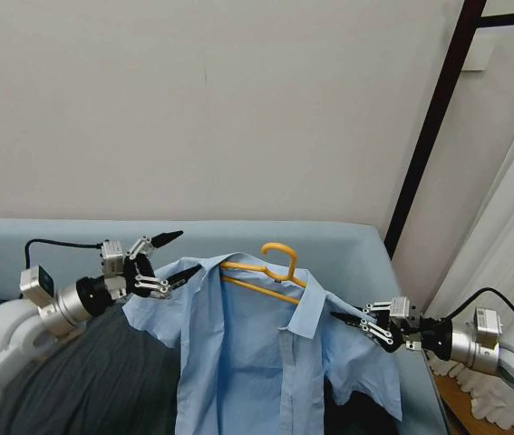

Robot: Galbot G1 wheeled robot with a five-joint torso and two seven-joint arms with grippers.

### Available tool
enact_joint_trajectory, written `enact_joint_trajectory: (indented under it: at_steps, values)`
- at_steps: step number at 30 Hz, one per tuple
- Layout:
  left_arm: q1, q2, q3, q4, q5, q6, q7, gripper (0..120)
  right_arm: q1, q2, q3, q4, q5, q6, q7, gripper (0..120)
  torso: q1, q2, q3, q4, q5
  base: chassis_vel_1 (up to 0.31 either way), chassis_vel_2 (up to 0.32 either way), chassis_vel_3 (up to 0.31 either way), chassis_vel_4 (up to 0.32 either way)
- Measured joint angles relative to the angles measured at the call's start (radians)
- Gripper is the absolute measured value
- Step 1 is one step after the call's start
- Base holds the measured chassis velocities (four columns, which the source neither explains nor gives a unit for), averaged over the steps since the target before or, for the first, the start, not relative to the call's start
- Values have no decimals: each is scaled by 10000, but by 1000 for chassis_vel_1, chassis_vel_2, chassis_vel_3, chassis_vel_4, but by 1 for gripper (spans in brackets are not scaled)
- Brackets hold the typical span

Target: Pick up the clothes from the sofa and hang them on the clothes hanger.

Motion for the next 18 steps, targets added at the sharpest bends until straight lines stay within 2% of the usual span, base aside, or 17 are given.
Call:
enact_joint_trajectory:
  at_steps: [1, 4, 6, 9, 10, 13, 14, 18]
  values:
    - [0, 0, 0, 0, 0, 0, 0, 100, 0, 0, 0, 0, 0, 0, 0, 4, 0, 0, 0, 0, 0, 0, 0, 0, 0]
    - [1576, -26, -857, -1059, 744, 431, -1727, 100, 86, 42, -137, -230, -58, 123, -1, 4, 0, 0, 0, 5, 2, 0, 0, 0, 0]
    - [1736, -31, -870, -1227, 896, 497, -2043, 100, 104, 47, -153, -264, -60, 138, -2, 4, -1, 0, 0, 5, 2, 0, 0, 0, 0]
    - [2088, -268, -211, -2439, 1511, 1049, -5190, 100, 175, 51, -200, -326, -60, 185, -35, 4, 0, 0, 0, 0, 0, 0, 0, 0, 0]
    - [2088, -268, -211, -2439, 1511, 1049, -5190, 100, 175, 51, -200, -326, -60, 185, -35, 4, 0, 0, 0, 0, 0, 0, 0, 0, 0]
    - [2065, -573, 536, -3347, 1882, 1561, -7060, 99, 199, 26, -208, -334, -47, 204, -73, 4, -1, 0, 0, -2, 2, 0, 0, 0, 0]
    - [2065, -573, 536, -3347, 1882, 1561, -7060, 99, 199, 26, -208, -334, -47, 204, -73, 4, -1, 0, 0, -2, 2, 0, 0, 0, 0]
    - [2025, -752, 957, -3832, 2235, 1958, -8141, 95, 204, -14, -209, -330, -20, 209, -83, 4, -1, 0, -1, 0, 1, 0, 0, 0, 0]
